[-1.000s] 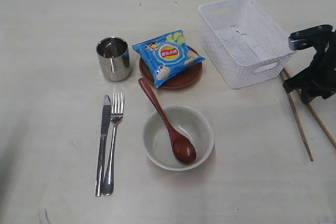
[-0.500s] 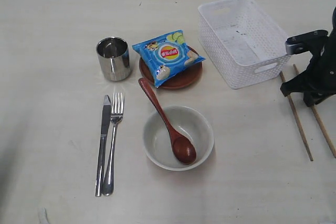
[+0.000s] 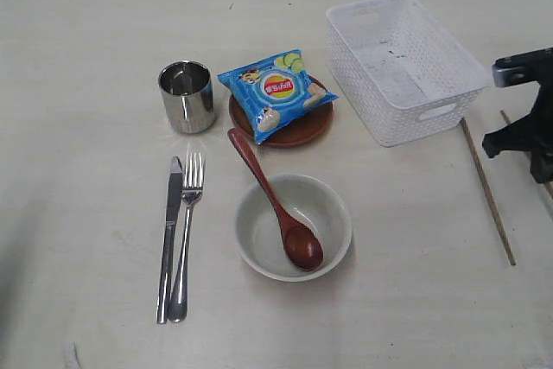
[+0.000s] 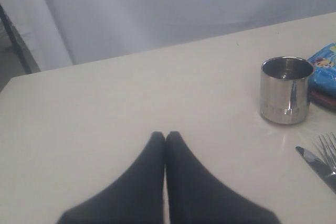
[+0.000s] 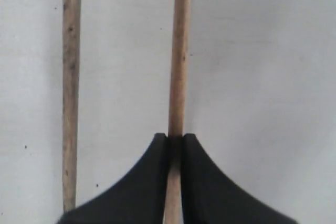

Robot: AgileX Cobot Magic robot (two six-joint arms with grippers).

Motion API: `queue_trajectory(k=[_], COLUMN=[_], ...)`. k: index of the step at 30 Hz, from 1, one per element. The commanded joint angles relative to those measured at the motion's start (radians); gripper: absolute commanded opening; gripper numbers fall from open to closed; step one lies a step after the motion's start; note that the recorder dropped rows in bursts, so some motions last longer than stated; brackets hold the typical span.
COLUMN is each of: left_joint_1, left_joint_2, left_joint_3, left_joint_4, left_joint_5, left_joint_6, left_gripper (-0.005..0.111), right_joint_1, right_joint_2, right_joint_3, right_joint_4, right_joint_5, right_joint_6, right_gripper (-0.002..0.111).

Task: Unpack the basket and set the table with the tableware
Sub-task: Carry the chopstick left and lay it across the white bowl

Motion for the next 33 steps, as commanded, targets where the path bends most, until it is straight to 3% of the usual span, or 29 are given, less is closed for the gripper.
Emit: queue_trajectory(k=[1, 5, 11, 13, 17, 21, 33], left_joint_1=[0.005, 0.005, 0.005, 0.005, 0.005, 0.005, 0.005], left_joint_2=[-0.003, -0.003, -0.003, -0.003, -0.003, -0.003, -0.003], left_joint_3=[0.002, 0.002, 0.002, 0.002, 0.002, 0.002, 0.002], left_joint_4=[-0.013, -0.013, -0.013, -0.013, -0.013, -0.013, -0.013], left_joint_5=[-0.008, -0.008, -0.008, -0.008, -0.008, -0.008, -0.008], left_joint_6=[-0.003, -0.003, -0.003, -0.003, -0.003, -0.003, -0.003], left_gripper=[0.0, 0.0, 0.0, 0.0, 0.0, 0.0, 0.0], right_joint_1=[-0.007, -0.007, 0.011, 0.108, 0.355, 0.498, 0.59], right_joint_2=[-0.126, -0.288, -0.508, -0.523, -0.472, -0.352, -0.13], right_joint_3=[0.003, 0.003, 0.003, 0.003, 0.003, 0.003, 0.003], right_joint_4=[0.018, 0.126, 0.745, 0.945, 0.976, 0.976, 0.93], right_joint_5=[0.116, 0.208, 0.25, 0.211, 0.053, -0.036, -0.184], right_joint_6=[0.037, 0.037, -0.107, -0.111, 0.006, 0.081, 0.179], right_gripper=[-0.001, -0.001, -0.001, -0.001, -0.001, -0.001, -0.001])
